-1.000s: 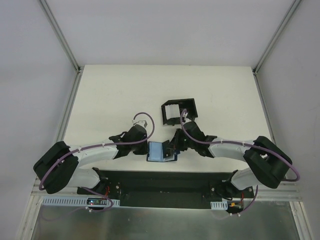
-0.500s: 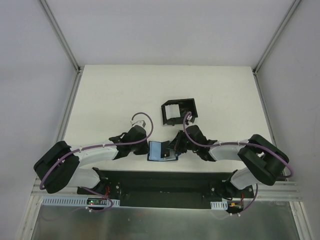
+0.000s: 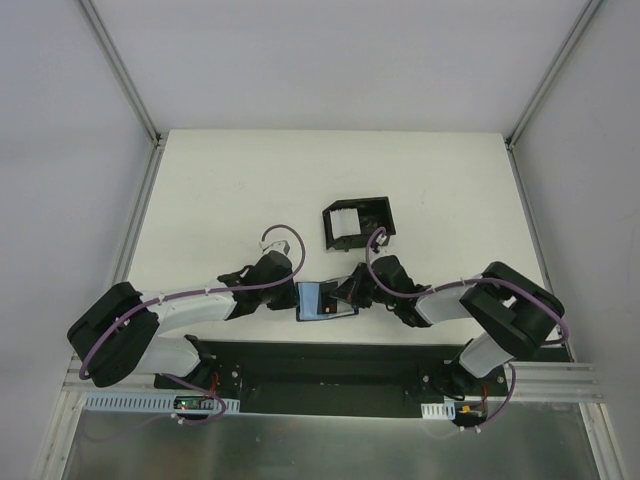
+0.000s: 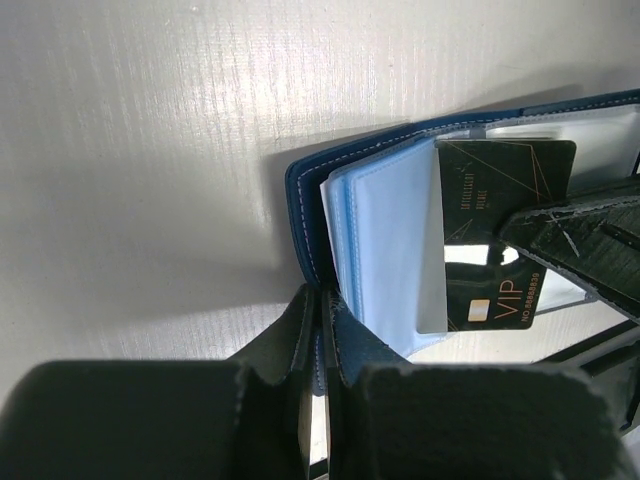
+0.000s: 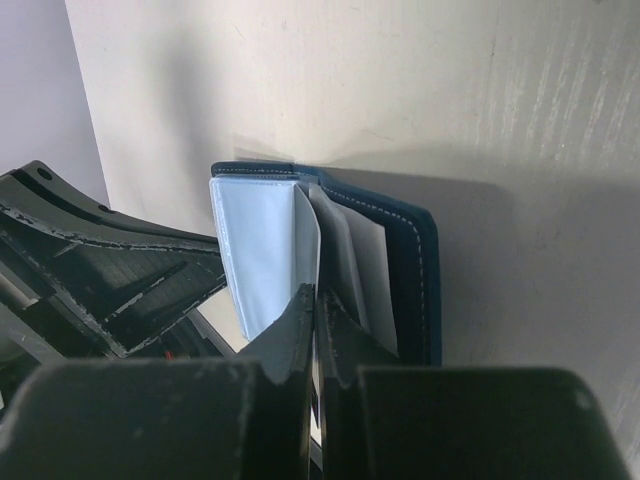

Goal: Put the credit cards into the card holder
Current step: Insert the credit card into the card holder.

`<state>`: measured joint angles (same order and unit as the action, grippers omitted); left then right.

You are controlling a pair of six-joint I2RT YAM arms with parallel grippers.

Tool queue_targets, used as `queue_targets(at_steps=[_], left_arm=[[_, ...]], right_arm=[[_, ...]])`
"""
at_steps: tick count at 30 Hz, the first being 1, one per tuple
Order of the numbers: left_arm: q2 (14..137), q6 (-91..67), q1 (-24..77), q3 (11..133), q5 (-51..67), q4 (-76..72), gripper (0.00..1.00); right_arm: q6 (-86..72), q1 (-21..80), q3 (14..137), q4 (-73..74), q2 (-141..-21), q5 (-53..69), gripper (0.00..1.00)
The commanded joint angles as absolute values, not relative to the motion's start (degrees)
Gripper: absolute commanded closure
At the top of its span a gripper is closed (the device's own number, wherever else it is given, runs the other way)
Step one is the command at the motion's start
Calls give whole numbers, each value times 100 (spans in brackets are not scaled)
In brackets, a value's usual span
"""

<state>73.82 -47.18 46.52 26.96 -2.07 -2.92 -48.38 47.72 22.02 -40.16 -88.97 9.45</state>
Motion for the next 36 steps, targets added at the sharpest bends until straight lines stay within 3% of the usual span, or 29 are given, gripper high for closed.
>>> queue_targets(at_steps=[1, 8, 18, 36], left_arm=[[7620, -4711, 4684, 2487, -378, 26, 100], [7602, -4737, 4676, 2479, -483, 35, 100], [7682, -4632, 4474, 2531, -606, 149, 100], [7682, -4421, 4289, 2593, -527, 149, 100]], right_arm=[[-4817, 4895, 2135, -4280, -9254, 975, 100], [-4852, 4913, 2066, -4333, -9177, 1020, 100], [-4447, 4764, 2162, -3279, -8587, 931, 100], [-4544, 4676, 2803, -3445, -9422, 1934, 99]])
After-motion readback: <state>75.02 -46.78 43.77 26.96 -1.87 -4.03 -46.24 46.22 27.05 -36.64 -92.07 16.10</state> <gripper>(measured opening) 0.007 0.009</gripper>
